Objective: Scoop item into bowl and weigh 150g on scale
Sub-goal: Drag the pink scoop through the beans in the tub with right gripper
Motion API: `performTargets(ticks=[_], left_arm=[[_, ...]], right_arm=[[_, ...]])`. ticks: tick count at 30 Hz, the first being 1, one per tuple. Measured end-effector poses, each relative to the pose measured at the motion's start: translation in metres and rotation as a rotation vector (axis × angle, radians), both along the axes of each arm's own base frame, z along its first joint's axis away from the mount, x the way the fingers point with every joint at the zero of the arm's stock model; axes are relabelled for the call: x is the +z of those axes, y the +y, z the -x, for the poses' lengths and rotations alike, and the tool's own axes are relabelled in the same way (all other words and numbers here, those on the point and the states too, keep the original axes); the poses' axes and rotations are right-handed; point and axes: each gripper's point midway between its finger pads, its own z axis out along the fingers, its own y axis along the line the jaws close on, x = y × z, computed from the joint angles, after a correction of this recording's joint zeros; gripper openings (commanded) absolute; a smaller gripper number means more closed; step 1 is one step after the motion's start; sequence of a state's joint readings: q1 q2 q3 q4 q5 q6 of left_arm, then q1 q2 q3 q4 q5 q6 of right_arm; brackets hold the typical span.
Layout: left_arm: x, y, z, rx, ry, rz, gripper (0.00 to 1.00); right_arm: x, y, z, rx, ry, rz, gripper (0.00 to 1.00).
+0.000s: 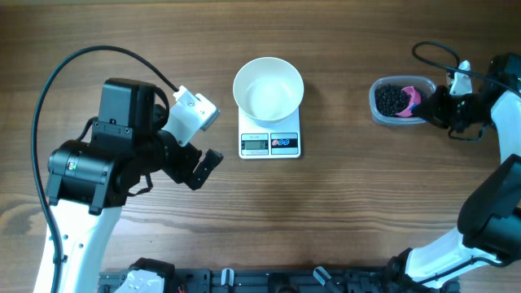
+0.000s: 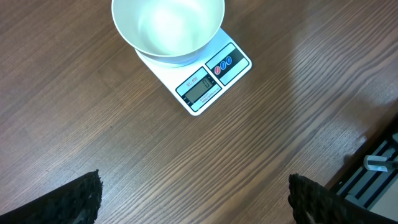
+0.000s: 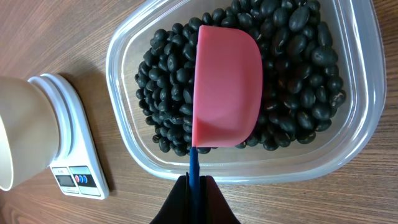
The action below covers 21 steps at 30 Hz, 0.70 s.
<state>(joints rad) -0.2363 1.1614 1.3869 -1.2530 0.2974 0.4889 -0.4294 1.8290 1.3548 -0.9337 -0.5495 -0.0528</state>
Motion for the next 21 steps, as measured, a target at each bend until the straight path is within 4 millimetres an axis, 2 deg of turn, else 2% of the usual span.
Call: performTargets(ticks=[9,21], left_arm=[[0.0,0.0,0.0,0.0,0.0,0.0,1.0],[0.0,0.0,0.0,0.0,0.0,0.0,1.0]], right_arm=[[0.001,-0.002,0.002,-0.016,-0.007,-0.034,0.04],[0.008,-0.019,0.006,-0.083,-0.044,-0.129,0.04]])
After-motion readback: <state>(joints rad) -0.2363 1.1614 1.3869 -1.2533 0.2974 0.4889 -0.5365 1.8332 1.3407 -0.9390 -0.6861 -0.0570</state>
